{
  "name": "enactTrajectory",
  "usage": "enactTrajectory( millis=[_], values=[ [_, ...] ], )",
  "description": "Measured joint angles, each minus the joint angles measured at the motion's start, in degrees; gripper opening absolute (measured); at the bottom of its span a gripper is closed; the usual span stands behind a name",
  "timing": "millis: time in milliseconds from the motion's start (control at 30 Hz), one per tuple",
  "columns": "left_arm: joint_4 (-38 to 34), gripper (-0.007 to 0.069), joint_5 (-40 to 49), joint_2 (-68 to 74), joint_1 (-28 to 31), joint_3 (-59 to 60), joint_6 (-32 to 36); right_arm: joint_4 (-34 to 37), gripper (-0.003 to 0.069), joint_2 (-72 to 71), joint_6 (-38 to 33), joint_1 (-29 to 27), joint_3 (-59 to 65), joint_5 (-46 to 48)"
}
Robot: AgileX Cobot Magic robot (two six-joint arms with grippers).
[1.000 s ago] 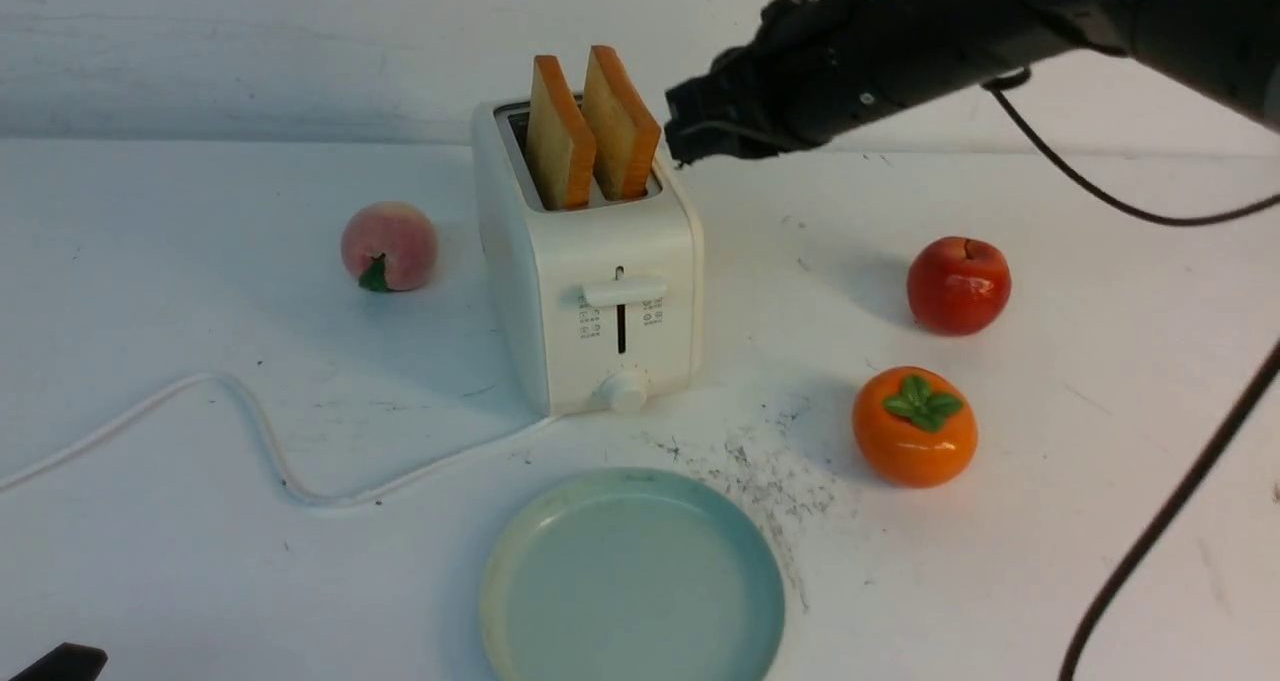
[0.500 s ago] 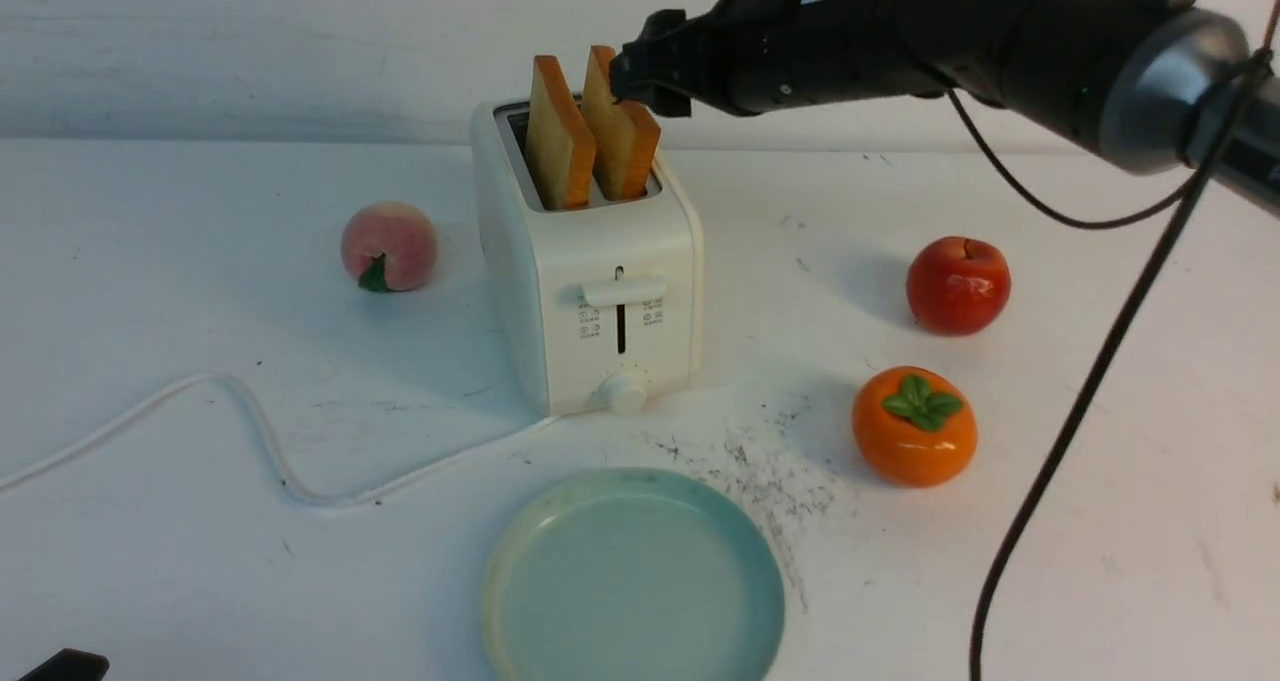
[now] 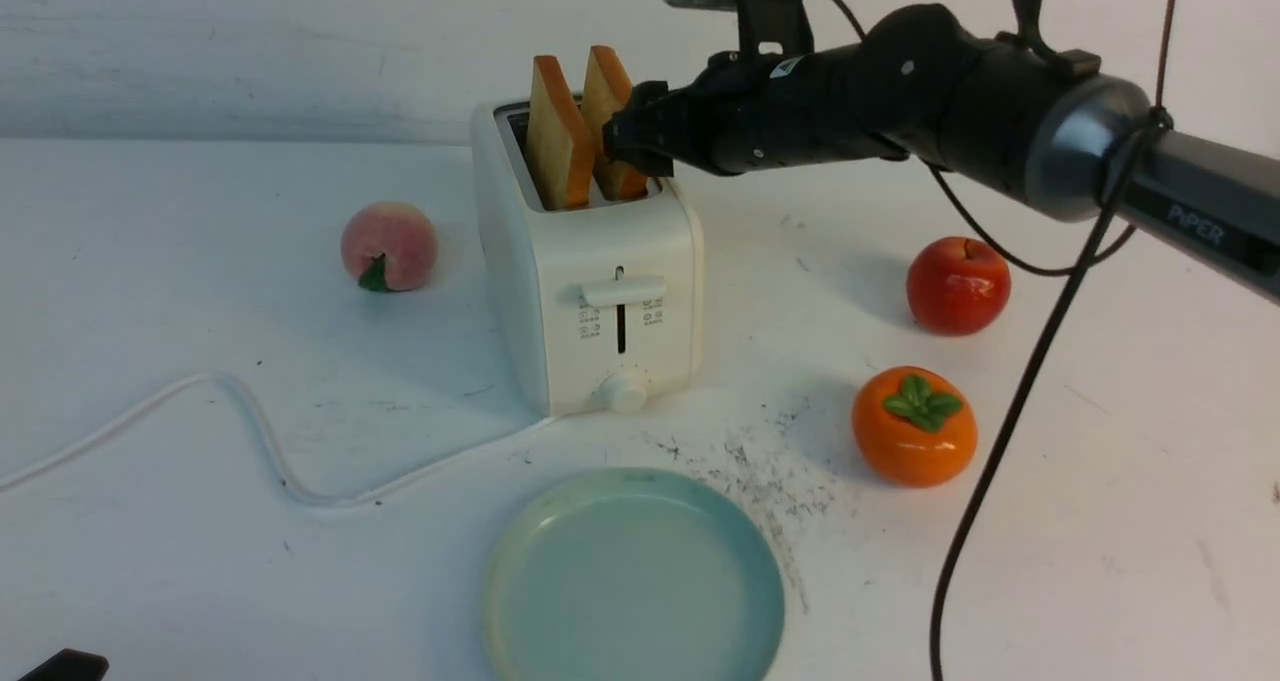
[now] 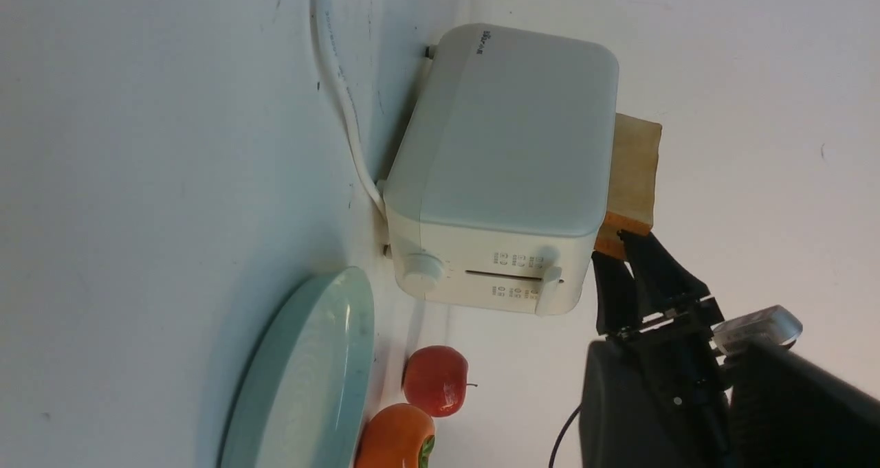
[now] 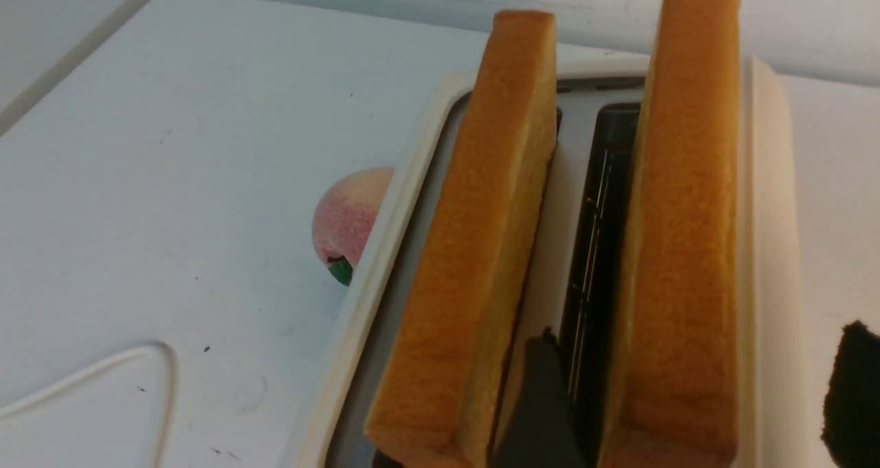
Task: Take toasted bread from bread machine on white table place on plate.
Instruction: 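Grasp the toast slice in the toaster and pull it up out of the slot with the right gripper, then place the held slice of bread on top of the slice on the plate with the right gripper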
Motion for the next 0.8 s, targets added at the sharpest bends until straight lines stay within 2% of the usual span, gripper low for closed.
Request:
enactTrajectory(
  millis=[33, 67, 100, 133, 200, 267, 533, 633, 800],
  values=[
    [0.0, 0.0237, 0.0, 0.0, 0.0, 0.0, 0.0, 0.0, 0.0465, 0.4, 0.0, 0.0, 0.0, 0.0],
    [0.0, 0.0237, 0.0, 0.0, 0.0, 0.0, 0.0, 0.0, 0.0459, 0.5, 0.0, 0.0, 0.0, 0.0],
    [0.0, 0.0237, 0.1, 0.0, 0.0, 0.0, 0.0, -0.1, 0.0402, 0.6, 0.0, 0.0, 0.0, 0.0],
    [0.0, 0.0237, 0.0, 0.0, 0.0, 0.0, 0.0, -0.1, 0.0383, 0.7, 0.0, 0.0, 0.0, 0.0],
    [0.0, 0.0237, 0.1, 0.0, 0.0, 0.0, 0.0, 0.1, 0.0215, 0.6, 0.0, 0.0, 0.0, -0.2],
    [0.2, 0.0237, 0.1, 0.0, 0.0, 0.0, 0.0, 0.0, 0.0115, 0.3, 0.0, 0.1, 0.0, -0.5],
    [1.2, 0.0237, 0.2, 0.0, 0.0, 0.0, 3.9, -0.2, 0.0113, -7.4, 0.0, -0.2, 0.0, -2.6],
    [1.4, 0.0237, 0.2, 0.0, 0.0, 0.0, 4.6, -0.3, 0.0113, -12.8, 0.0, -0.6, 0.0, -0.3],
    [1.7, 0.0237, 0.2, 0.0, 0.0, 0.0, 5.9, -4.0, 0.0113, -26.1, 4.0, -2.9, -0.5, 25.6]
  ],
)
